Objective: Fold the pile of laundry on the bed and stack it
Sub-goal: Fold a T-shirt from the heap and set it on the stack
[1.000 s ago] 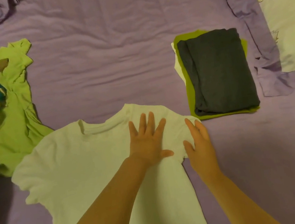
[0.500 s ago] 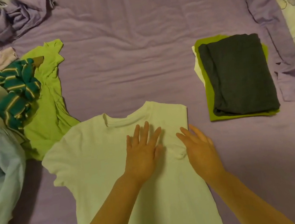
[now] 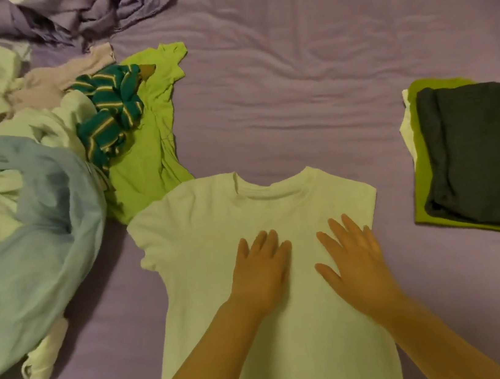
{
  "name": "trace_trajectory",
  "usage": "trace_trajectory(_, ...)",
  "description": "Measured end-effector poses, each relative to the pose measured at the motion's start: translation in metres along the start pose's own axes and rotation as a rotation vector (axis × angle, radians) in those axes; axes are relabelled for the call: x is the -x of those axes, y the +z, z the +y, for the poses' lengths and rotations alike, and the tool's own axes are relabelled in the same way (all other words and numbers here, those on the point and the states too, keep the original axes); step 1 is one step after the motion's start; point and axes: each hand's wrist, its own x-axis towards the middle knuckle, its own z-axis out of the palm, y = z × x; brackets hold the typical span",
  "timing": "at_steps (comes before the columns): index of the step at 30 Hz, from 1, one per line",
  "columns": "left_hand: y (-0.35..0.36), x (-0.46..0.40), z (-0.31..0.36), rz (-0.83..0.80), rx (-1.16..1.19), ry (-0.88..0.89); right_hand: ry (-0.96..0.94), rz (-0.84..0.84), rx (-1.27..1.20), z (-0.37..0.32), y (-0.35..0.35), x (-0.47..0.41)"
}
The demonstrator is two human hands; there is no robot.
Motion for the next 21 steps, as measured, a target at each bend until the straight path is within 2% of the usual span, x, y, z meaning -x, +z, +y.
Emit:
trace_trajectory(3, -0.012, 0.027, -0.04, 0.065, 0.08, -0.103, -0.101, -0.053, 0.002, -0.037, -0.002, -0.018)
trace_trajectory(10, -0.021, 0.071, -0.135, 0.211, 0.204, -0.512, -0.289, -0.101, 0.039, -0.136, -0.004, -0.066)
trace_trajectory(14, -0.023, 0.065, -0.169, 0.33, 0.541, -0.662, -0.314, -0.076, 0.038, -0.185, -0.005, -0.104)
trace_trajectory(18, -0.023, 0.044, -0.194, 0.477, 0.959, -0.715, -0.264, -0.092, 0.069, -0.209, 0.006, -0.133)
trace_trajectory(21, -0.023, 0.03, -0.202, 0.47, 1.048, -0.77, -0.231, -0.102, 0.153, -0.211, 0.018, -0.138)
